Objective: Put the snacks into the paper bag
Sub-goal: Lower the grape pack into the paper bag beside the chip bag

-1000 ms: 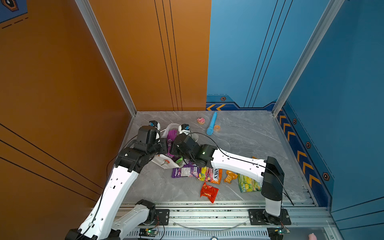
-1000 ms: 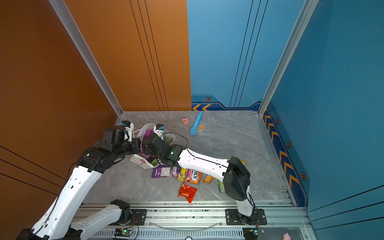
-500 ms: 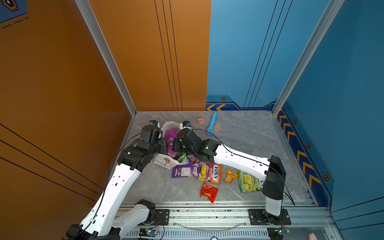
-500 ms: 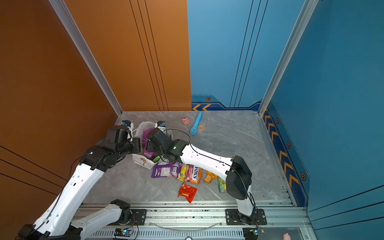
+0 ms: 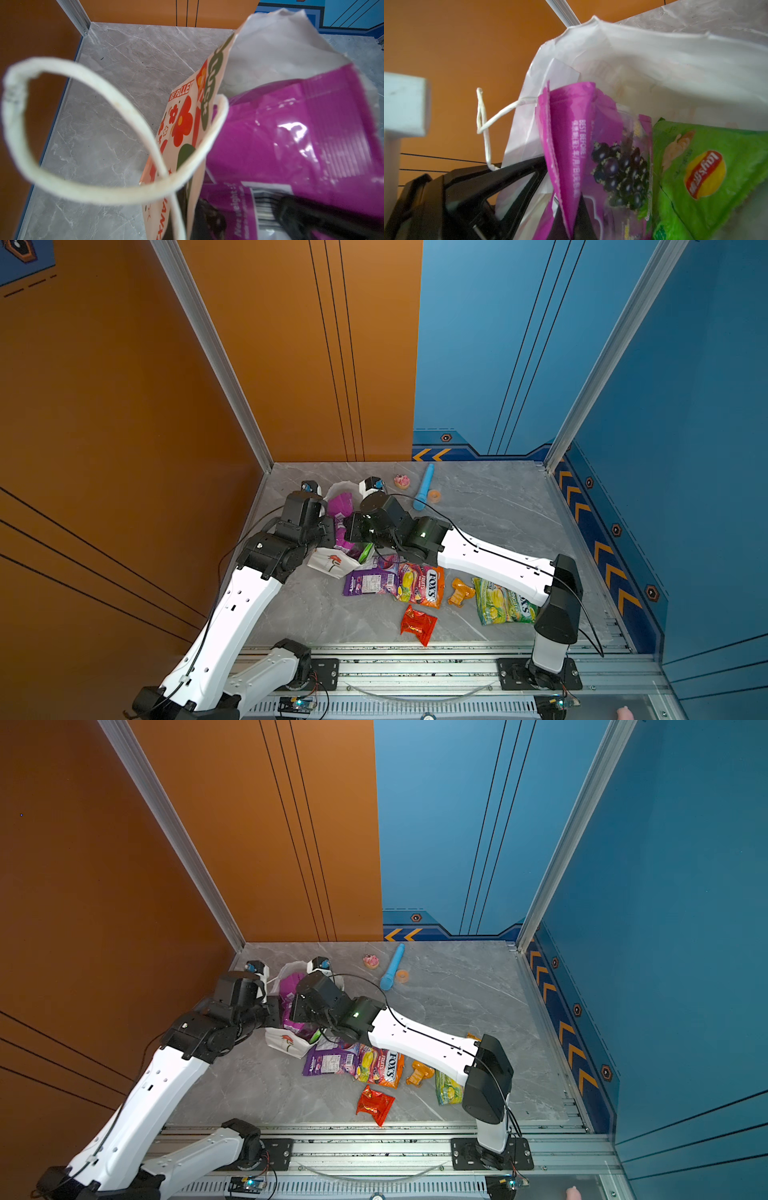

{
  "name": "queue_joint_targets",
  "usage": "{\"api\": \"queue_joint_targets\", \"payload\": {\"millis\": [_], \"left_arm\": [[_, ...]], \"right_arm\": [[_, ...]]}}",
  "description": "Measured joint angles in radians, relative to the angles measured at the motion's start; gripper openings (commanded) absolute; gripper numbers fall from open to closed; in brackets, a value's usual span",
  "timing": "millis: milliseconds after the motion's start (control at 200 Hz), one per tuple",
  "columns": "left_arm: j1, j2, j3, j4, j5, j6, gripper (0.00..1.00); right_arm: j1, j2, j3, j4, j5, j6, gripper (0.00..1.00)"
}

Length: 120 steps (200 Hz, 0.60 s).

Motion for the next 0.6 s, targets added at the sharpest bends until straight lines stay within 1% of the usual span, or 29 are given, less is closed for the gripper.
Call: {"api": "queue_joint_targets", "payload": {"millis": [300, 405, 601], "left_arm": [[0.000, -0.009, 0.000, 0.005, 0.016, 0.000, 0.00], [-0.001, -0.026, 0.000, 0.010, 0.023, 0.000, 0.00], [-0.001, -0.033, 0.000, 0.013, 0.034, 0.000, 0.00]], "right_arm": [[-0.007, 0.106, 0.066, 0.001, -0.016, 0.019, 0.00], [-0.010, 0.130, 0.061, 0.003, -0.019, 0.027, 0.00], [-0.011, 0.129, 0.029, 0.019, -0.019, 0.038, 0.00]]}}
